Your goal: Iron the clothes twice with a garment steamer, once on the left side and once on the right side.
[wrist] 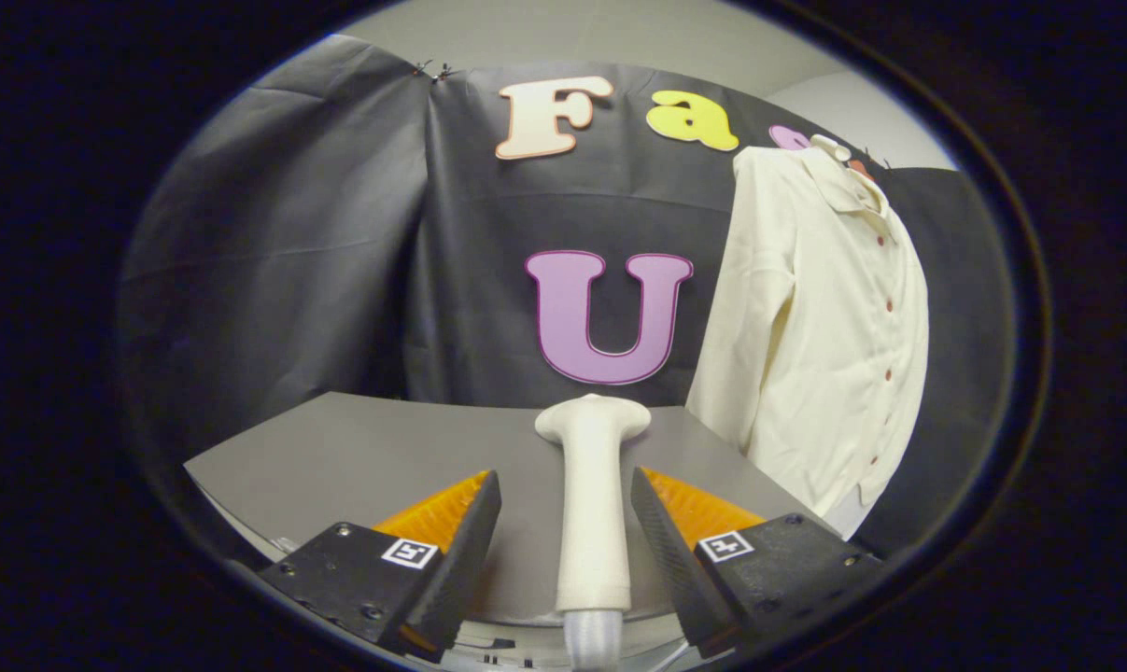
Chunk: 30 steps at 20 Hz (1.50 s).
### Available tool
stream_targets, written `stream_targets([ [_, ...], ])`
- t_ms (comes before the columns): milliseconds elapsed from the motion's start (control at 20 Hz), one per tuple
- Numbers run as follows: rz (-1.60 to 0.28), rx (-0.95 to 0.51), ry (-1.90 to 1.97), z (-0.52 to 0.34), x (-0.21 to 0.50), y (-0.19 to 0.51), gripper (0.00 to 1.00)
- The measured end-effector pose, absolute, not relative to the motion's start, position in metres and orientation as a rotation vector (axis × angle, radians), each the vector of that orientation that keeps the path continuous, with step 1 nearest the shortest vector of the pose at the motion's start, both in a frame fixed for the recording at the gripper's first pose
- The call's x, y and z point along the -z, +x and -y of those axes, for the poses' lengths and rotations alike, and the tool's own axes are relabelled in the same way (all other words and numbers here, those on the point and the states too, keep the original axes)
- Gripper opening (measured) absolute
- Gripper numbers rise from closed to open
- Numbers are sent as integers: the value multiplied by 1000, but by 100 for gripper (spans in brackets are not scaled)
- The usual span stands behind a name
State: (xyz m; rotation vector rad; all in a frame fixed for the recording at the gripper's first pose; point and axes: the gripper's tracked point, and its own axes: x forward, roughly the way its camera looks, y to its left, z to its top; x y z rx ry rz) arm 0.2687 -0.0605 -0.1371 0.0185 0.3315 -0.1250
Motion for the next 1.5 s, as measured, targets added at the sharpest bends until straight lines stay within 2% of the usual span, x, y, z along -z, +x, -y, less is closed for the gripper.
stream_targets([
  [350, -433, 145, 45, 68, 170, 283, 69],
  [400, -466, 151, 54, 68, 177, 278, 62],
  [700, -415, 125, 88, 70, 171, 279, 42],
  [950, -342, 100, 85, 66, 157, 265, 39],
  [1500, -137, 42, 40, 100, 70, 208, 39],
])
